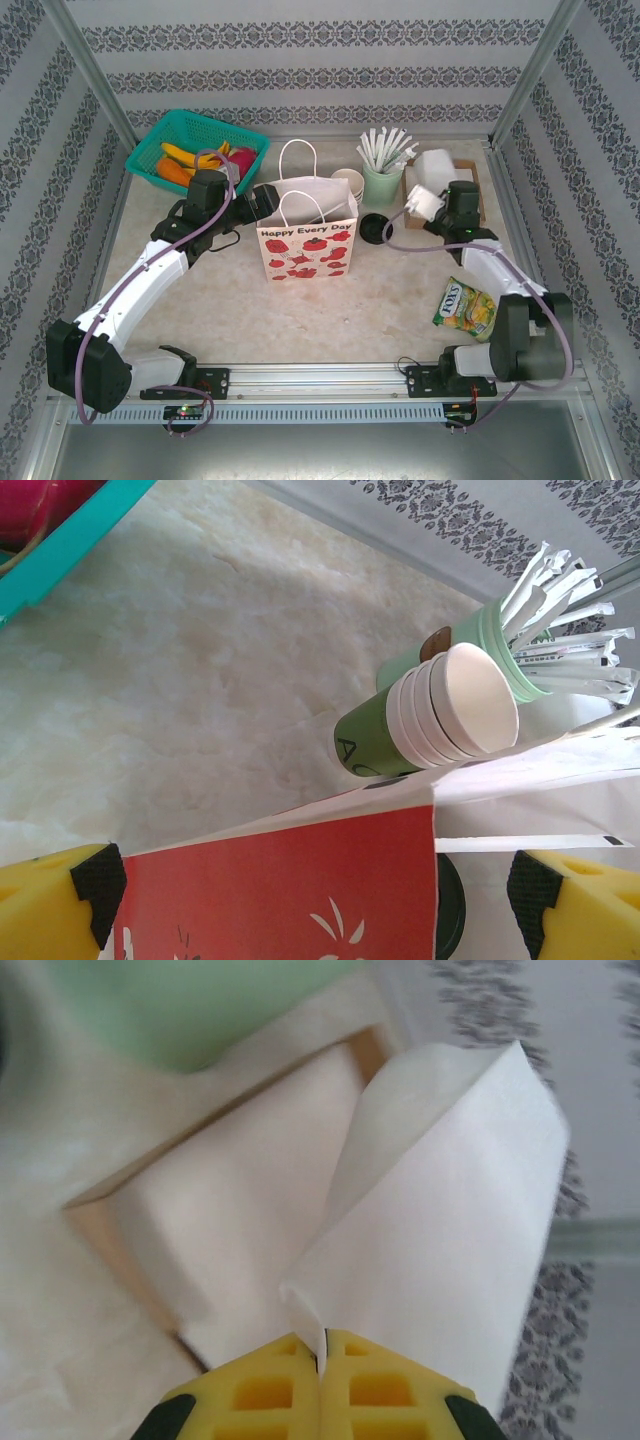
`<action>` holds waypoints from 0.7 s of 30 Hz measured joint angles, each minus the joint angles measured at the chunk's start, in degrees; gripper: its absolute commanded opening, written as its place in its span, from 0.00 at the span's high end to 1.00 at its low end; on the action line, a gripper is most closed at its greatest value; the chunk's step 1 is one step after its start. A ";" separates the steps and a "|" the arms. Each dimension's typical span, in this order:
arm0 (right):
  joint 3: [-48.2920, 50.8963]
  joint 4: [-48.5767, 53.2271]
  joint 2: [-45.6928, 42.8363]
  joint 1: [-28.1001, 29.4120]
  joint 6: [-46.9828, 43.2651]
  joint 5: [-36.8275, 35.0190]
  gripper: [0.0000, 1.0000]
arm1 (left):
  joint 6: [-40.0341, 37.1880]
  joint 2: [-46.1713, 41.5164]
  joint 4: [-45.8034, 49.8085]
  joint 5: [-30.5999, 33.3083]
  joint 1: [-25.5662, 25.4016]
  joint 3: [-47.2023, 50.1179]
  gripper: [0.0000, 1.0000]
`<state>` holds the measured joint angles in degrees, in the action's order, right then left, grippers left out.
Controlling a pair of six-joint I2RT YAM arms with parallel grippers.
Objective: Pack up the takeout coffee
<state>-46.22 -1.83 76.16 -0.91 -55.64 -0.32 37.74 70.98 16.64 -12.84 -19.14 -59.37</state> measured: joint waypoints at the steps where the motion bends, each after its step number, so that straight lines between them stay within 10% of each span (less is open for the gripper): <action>1: -1.27 0.13 -1.22 -1.25 3.54 0.57 1.00 | -0.04 0.00 0.00 0.02 0.00 -0.02 0.00; 11: -12.09 2.51 -8.70 -15.78 46.07 13.75 1.00 | -3.82 -0.39 0.90 0.13 0.00 -4.81 0.00; 21: -16.09 8.17 -12.39 -15.45 61.18 30.05 1.00 | -12.04 -1.84 2.19 0.42 0.00 -11.15 0.00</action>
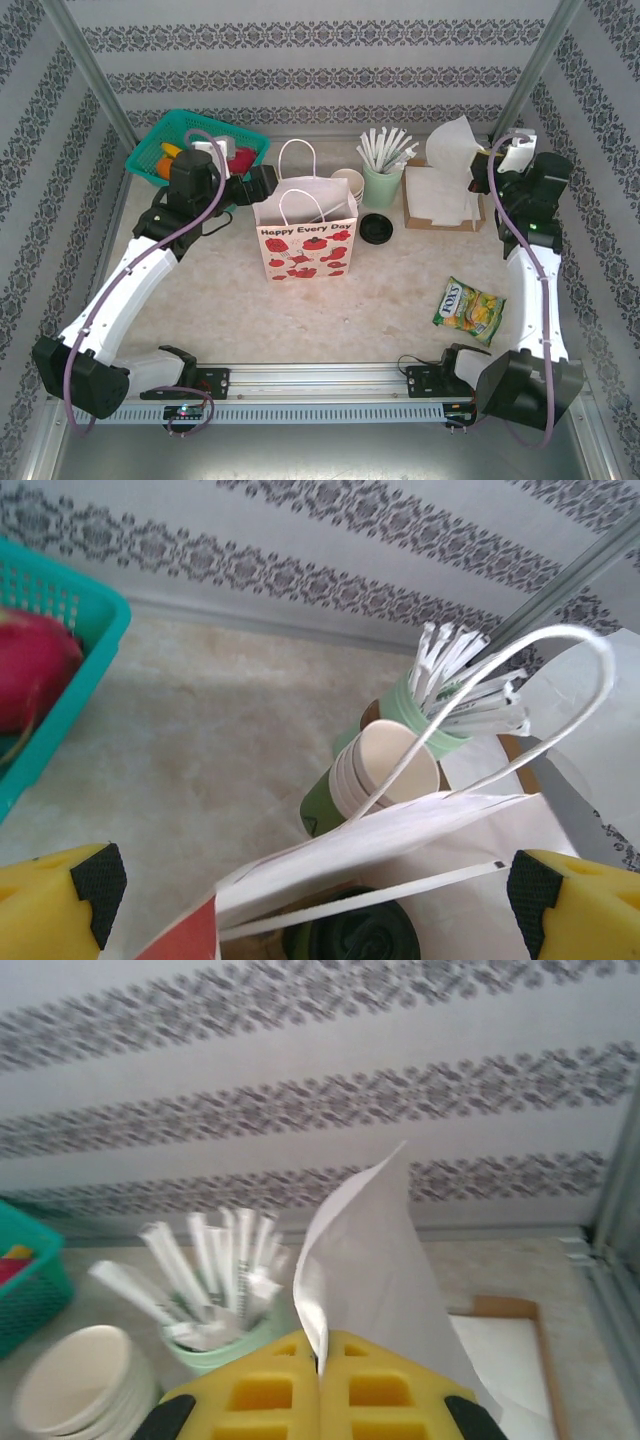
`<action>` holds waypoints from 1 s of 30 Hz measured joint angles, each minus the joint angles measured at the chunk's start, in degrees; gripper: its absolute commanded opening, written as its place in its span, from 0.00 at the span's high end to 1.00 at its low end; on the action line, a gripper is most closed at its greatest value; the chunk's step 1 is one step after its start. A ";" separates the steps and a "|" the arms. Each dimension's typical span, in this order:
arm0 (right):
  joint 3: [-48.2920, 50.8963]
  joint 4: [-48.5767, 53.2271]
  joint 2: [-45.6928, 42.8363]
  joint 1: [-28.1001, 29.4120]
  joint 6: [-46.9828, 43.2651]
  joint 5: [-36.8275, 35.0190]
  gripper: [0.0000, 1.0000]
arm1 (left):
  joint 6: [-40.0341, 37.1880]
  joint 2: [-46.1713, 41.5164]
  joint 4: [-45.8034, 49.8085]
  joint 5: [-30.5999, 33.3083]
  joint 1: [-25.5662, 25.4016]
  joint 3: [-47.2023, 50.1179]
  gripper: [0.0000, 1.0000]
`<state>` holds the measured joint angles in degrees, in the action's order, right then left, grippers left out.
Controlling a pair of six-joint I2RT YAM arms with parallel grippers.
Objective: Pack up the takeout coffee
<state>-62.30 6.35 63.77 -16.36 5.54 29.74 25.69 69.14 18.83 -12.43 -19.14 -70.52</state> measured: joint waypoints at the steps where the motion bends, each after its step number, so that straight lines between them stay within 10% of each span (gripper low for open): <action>1: -0.55 0.35 -0.70 0.83 0.31 1.11 1.00 | -0.90 0.00 0.00 -0.46 0.00 -0.74 0.00; 14: -14.29 0.57 0.63 16.94 2.45 10.23 1.00 | -22.97 9.11 6.10 -18.53 -6.05 -20.96 0.00; 30: -27.32 1.11 12.11 37.11 0.00 18.36 1.00 | -42.95 22.23 11.56 -17.90 -10.62 -37.53 0.00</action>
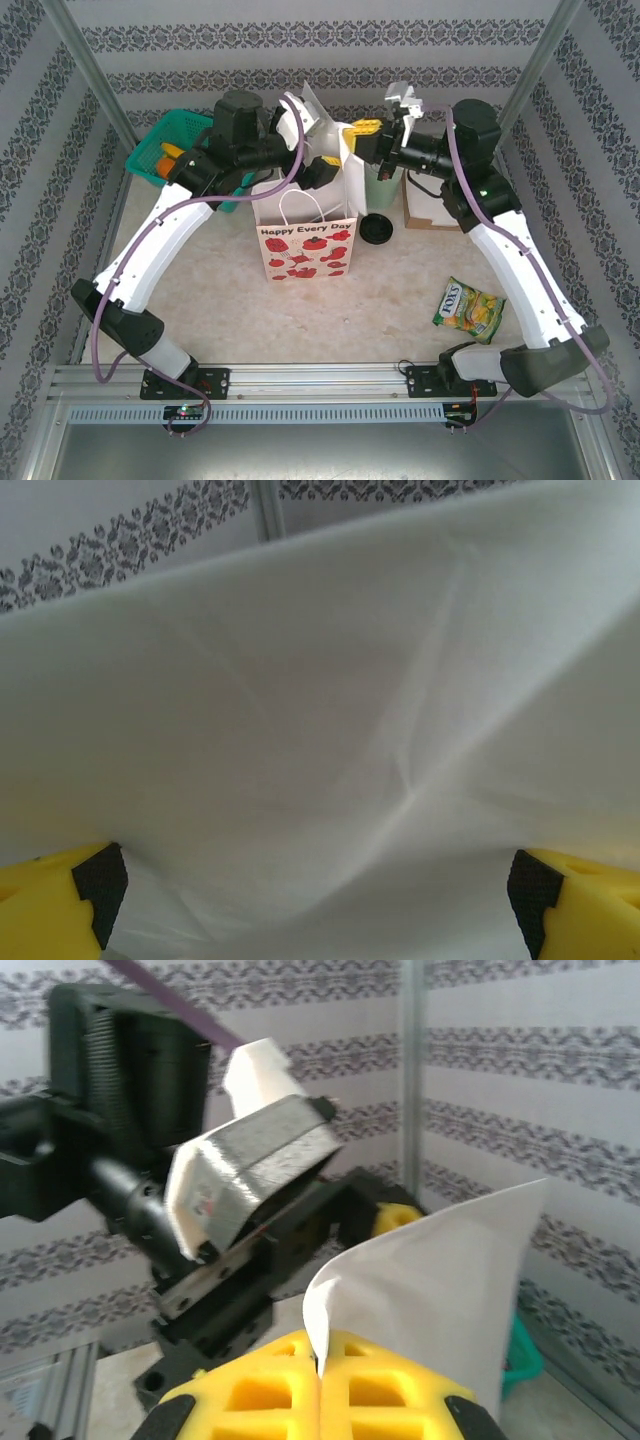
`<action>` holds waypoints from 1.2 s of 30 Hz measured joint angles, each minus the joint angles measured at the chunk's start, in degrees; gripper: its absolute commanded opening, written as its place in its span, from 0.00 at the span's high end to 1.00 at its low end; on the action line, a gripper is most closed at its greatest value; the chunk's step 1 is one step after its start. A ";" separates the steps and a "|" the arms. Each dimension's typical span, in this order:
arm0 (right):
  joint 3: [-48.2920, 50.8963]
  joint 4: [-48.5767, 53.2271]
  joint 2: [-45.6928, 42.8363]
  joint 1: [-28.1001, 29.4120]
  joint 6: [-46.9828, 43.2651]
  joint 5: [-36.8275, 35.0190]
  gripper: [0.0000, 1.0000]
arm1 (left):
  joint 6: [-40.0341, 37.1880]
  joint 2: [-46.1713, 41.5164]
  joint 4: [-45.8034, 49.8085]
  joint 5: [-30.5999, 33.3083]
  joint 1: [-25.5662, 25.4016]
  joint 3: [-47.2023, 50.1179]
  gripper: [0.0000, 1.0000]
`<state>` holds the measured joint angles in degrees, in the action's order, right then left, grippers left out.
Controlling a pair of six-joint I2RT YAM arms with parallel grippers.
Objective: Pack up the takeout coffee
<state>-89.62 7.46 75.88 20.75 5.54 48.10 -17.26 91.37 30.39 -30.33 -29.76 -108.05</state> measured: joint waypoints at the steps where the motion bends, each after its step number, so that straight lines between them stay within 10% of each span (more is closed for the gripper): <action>1: -0.92 -0.09 0.70 0.55 -0.13 0.87 1.00 | -0.96 0.24 0.37 -1.64 0.33 -0.59 0.00; 14: -10.23 -0.85 9.38 2.40 -0.42 12.96 1.00 | -9.51 2.25 8.22 -22.62 1.92 -5.77 0.03; 36: -10.08 3.15 10.40 2.67 -6.67 13.86 1.00 | -4.87 -7.02 1.86 -10.01 9.53 5.73 0.00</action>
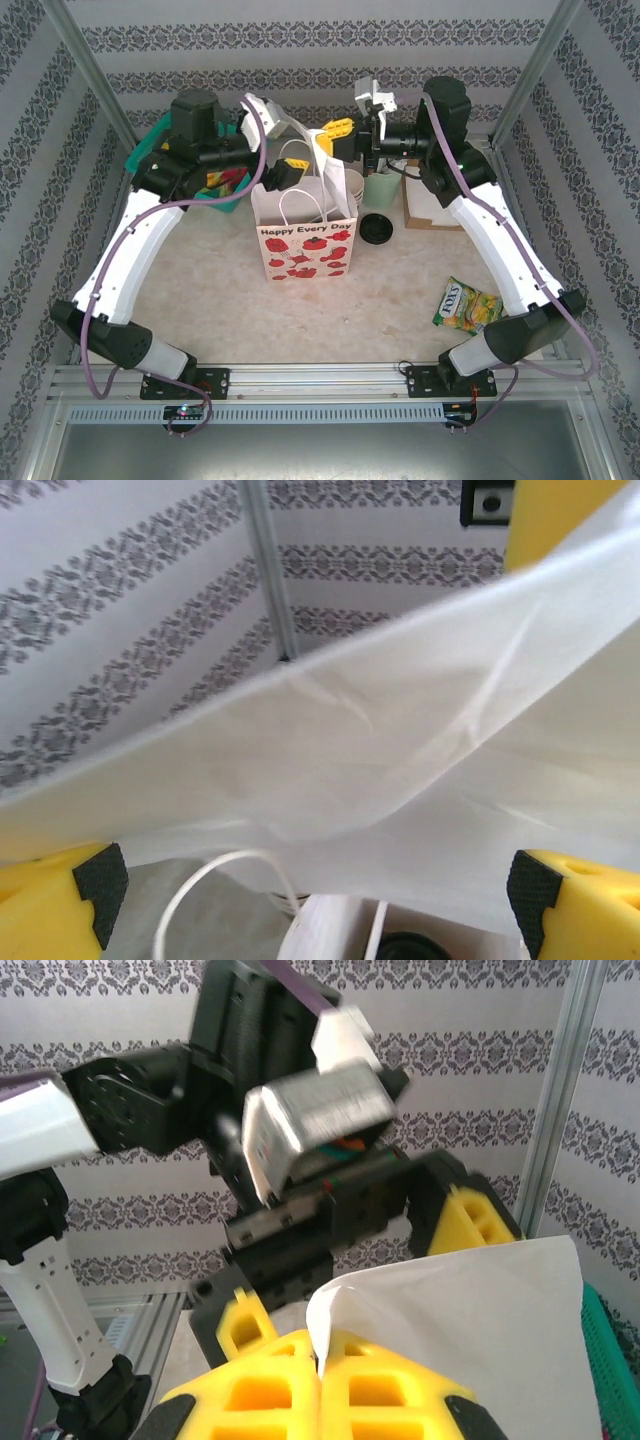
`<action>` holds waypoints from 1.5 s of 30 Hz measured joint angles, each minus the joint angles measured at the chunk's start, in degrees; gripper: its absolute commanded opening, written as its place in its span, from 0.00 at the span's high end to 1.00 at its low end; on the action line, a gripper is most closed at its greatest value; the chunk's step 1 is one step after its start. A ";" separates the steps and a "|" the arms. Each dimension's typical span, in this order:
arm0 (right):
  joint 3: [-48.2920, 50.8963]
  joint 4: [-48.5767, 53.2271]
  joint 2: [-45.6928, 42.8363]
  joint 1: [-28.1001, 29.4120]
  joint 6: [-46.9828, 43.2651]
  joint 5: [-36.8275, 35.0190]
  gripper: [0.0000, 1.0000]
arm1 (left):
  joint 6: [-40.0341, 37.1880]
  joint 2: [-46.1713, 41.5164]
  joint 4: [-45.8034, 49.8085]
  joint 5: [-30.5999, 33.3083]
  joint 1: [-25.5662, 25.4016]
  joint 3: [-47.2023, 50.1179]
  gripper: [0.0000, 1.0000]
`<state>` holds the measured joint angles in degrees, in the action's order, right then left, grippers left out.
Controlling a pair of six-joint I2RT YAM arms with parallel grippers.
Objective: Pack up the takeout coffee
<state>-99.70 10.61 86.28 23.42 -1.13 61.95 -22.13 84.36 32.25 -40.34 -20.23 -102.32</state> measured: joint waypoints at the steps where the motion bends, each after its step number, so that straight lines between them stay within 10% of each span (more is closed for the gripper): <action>1: -0.26 0.50 0.52 0.26 -0.39 0.26 1.00 | -0.17 -0.44 -0.20 0.13 0.11 -0.02 0.00; 13: -4.39 11.28 2.82 1.20 -10.29 0.50 1.00 | -10.64 -2.05 3.04 7.82 1.99 -1.64 0.00; 19: -5.88 13.25 3.08 1.22 -12.22 1.92 1.00 | -15.26 1.70 9.94 1.86 2.29 -11.26 0.06; 26: -6.84 13.46 3.45 1.18 -12.81 2.95 1.00 | -17.09 7.89 12.90 -1.62 2.29 -14.86 0.76; 31: -3.61 13.16 1.55 1.18 -12.87 -4.09 0.38 | -14.05 9.84 12.39 -1.03 2.32 -15.04 0.90; 45: 4.59 12.28 -9.27 -7.08 -14.40 -17.79 0.17 | -4.26 7.56 5.68 2.80 2.29 -12.22 1.00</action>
<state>-95.11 22.90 77.01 16.34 -15.53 44.16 -26.39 91.92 37.93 -37.54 -17.93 -114.54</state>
